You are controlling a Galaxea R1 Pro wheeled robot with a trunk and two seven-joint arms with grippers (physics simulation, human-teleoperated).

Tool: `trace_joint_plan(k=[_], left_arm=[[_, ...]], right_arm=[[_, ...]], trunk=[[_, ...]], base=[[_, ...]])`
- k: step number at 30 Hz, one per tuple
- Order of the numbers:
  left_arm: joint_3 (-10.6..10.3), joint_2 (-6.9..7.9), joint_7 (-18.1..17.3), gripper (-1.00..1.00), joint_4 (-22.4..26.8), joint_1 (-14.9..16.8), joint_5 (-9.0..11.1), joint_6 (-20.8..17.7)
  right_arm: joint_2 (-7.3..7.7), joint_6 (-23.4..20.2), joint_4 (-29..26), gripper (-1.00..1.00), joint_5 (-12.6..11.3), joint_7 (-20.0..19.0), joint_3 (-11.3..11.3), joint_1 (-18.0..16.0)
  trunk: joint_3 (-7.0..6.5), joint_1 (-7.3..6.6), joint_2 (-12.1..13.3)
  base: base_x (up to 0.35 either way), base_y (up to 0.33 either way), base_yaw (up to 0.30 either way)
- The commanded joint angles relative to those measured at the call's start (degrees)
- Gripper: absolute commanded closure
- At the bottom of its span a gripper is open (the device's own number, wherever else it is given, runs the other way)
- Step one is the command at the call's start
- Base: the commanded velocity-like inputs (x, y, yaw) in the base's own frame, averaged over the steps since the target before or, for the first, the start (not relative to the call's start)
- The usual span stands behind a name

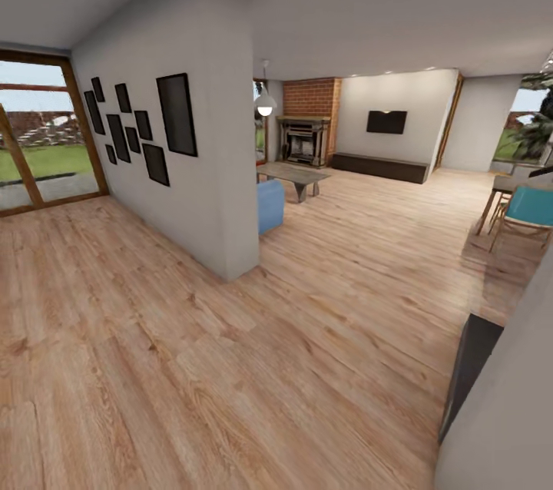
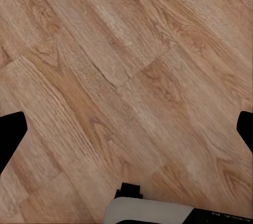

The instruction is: Move the two storage containers from the living room to the garage. In the garage, place one container on the floor and stack the other container on top of it (either order is fine).

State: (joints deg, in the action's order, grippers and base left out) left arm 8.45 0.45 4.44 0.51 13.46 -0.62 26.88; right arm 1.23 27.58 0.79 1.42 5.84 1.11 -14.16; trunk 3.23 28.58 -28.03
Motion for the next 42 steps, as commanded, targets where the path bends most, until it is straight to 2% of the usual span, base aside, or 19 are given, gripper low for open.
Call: trace_joint_plan(k=[1,18,37,42], left_arm=[[0.22,-0.01,0.08,-1.00,-0.08,0.07,-0.08,0.20],[0.21,-0.04,0.13,-1.00,-0.07,0.07,-0.08,0.21],[0.16,-0.01,0.13,-1.00,-0.07,0.07,-0.08,0.19],[0.24,0.03,0.13,-1.00,-0.07,0.06,-0.08,0.19]], right_arm=[[0.00,0.19,0.09,-1.00,0.16,0.28,0.13,-0.06],[0.02,0.19,0.09,-1.00,0.16,0.23,0.13,-0.07],[0.00,0.19,0.09,-1.00,0.16,0.23,0.13,-0.07],[0.00,0.19,0.09,-1.00,0.16,0.23,0.13,-0.07]], trunk=[[0.12,0.06,-0.10],[0.12,0.06,-0.10],[0.12,0.06,-0.10],[0.12,0.06,-0.10]], base=[[0.326,0.000,0.143],[0.326,0.000,0.008],[0.326,0.000,-0.229],[0.326,0.000,-0.064]])
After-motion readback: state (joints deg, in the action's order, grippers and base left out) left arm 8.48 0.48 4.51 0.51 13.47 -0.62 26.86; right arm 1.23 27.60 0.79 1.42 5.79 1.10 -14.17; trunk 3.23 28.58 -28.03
